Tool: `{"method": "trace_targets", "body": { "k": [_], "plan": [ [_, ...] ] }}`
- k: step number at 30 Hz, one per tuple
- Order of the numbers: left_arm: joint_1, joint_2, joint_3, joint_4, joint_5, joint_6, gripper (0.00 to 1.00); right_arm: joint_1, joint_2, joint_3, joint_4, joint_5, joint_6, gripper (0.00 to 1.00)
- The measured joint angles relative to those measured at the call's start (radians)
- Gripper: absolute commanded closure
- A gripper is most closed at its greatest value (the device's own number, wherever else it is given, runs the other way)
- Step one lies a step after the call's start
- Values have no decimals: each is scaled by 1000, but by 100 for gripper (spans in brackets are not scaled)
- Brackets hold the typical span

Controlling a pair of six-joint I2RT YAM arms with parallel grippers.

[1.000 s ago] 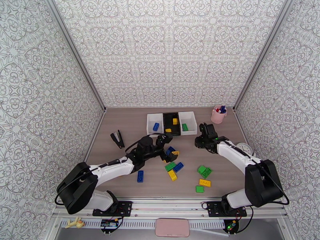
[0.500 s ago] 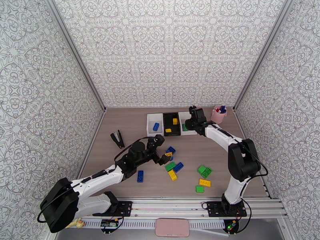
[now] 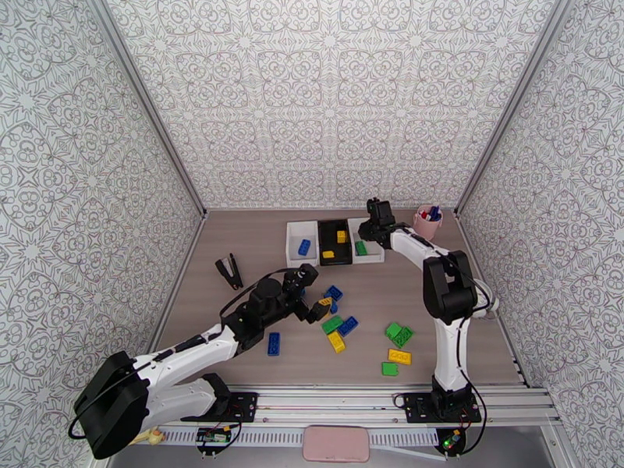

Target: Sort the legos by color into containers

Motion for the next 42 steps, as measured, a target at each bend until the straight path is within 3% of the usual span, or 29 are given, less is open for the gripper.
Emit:
{"method": "trace_targets", "body": {
  "k": [10,12,22,27,33,42],
  "plan": [
    [2,17,1,-22,-163,-49,0,2,-230,-244,142,-64,-65,16],
    [0,37,2,-23,-215,-92,0,2,-293,-312,190,-89,-78,15],
    [-20,159,177,-248,-558,-534,0,7,-454,-489,306,-265,-140,8],
    [-23,272,354,-505,-689,-875,6,19,-506,-542,307,-305,-169,7],
    [-23,450,566,-796,-713,-1198,10,21,-542,-575,307,-315,-191,7],
    [19,597,675,-954,-623,-1417,10,21,-545,-599,312,-321,-196,7]
  ]
}}
